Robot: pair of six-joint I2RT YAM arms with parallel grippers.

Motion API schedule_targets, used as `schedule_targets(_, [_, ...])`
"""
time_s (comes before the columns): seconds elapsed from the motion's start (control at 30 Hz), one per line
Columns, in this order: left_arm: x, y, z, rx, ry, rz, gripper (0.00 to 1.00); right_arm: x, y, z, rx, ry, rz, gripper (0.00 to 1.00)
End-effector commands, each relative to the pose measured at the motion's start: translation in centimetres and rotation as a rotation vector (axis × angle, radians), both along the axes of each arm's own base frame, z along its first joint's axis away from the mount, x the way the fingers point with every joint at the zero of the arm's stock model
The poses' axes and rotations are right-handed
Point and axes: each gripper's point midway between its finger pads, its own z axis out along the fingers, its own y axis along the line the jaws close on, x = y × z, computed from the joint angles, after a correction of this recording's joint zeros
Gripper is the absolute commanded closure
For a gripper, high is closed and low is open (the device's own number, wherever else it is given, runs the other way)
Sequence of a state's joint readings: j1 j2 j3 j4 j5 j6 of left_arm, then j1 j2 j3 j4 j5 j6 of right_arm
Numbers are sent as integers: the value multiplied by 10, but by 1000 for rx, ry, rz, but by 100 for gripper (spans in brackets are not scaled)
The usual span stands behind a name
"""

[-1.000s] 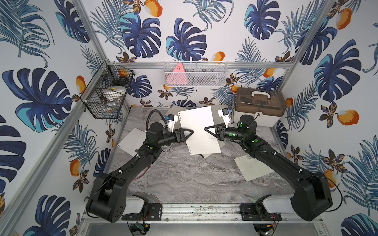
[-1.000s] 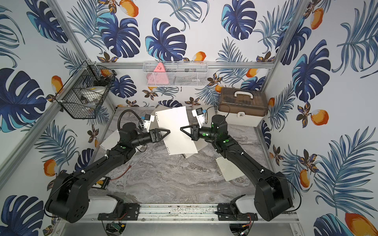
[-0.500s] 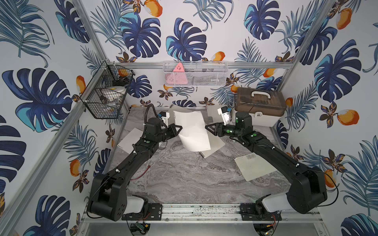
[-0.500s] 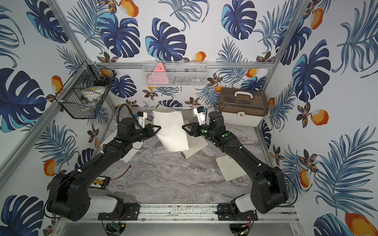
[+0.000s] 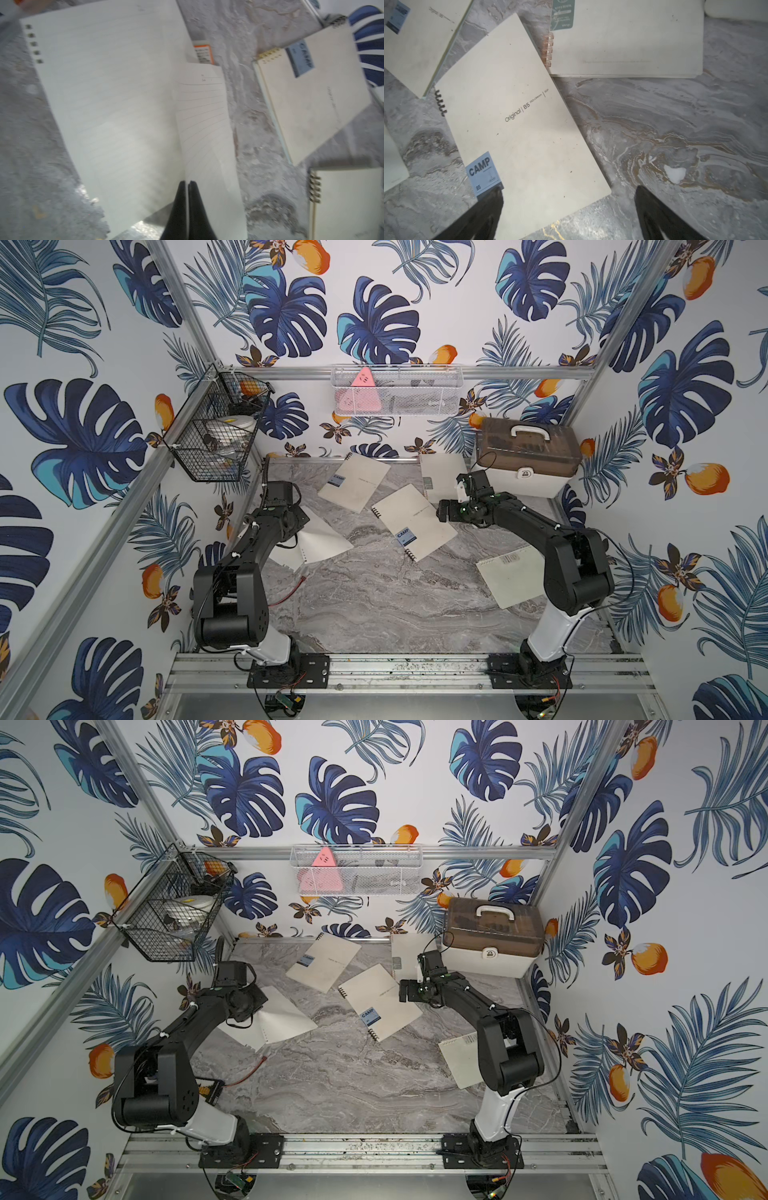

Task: Tear off pages from different notebooks
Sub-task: Place the paper on the paper, then adjust the notebook at the center of the board.

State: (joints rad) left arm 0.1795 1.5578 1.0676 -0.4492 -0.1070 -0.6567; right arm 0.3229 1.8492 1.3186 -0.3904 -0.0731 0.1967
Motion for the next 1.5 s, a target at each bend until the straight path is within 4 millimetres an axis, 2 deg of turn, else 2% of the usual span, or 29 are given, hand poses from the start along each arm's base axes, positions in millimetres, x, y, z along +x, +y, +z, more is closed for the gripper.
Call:
schedule_targets(0.0, [-19, 35, -12, 64, 101, 103, 94, 4, -3, -18, -49, 55, 5, 0])
schedule_targets(0.07, [-21, 43, -16, 43, 121, 130, 79, 6, -4, -31, -75, 90, 5, 0])
schedule_targets(0.1, [-21, 45, -16, 40, 127, 141, 65, 6, -4, -37, -80, 108, 6, 0])
schedule_targets(0.13, [-22, 47, -15, 40, 135, 151, 49, 6, -4, -42, -89, 127, 4, 0])
schedule_targets(0.2, [-27, 51, -9, 52, 148, 181, 2, 6, -2, -49, -83, 149, 11, 0])
schedule_targets(0.27, [-29, 54, 2, 57, 139, 209, 1, 4, 5, -63, -59, 186, 28, 0])
schedule_targets(0.4, [-26, 49, 25, 41, 76, 202, 1, -2, 18, -70, -40, 206, 62, 0])
schedule_targets(0.5, [-30, 49, 31, 20, 68, 213, 1, -10, 29, -77, -33, 239, 91, 0])
schedule_targets(0.7, [-28, 38, 43, -70, -12, 193, 1, -41, 74, -76, -25, 246, 207, 0])
schedule_targets(0.8, [-16, 17, 56, -167, -132, 114, 1, -60, 99, -72, -41, 244, 257, 0])
schedule_targets(0.97, [-1, -31, 71, -318, -281, -49, 1, -95, 145, -63, -4, 240, 318, 0])
schedule_targets(1.03, [0, -50, 76, -316, -290, -111, 1, -99, 154, -61, -5, 226, 335, 0])
schedule_targets(1.07, [1, -60, 77, -311, -289, -148, 1, -97, 158, -46, 12, 196, 340, 0])
schedule_targets(1.17, [5, -92, 84, -310, -293, -254, 1, -83, 151, -14, -3, 103, 309, 0])
schedule_targets(1.3, [7, -119, 88, -293, -300, -344, 1, -56, 129, 37, -17, -68, 263, 0])
schedule_targets(1.37, [7, -134, 89, -297, -311, -395, 1, -43, 103, 49, -29, -92, 204, 0])
schedule_targets(1.47, [4, -152, 89, -276, -303, -459, 1, -26, 42, 47, 16, -11, 58, 0])
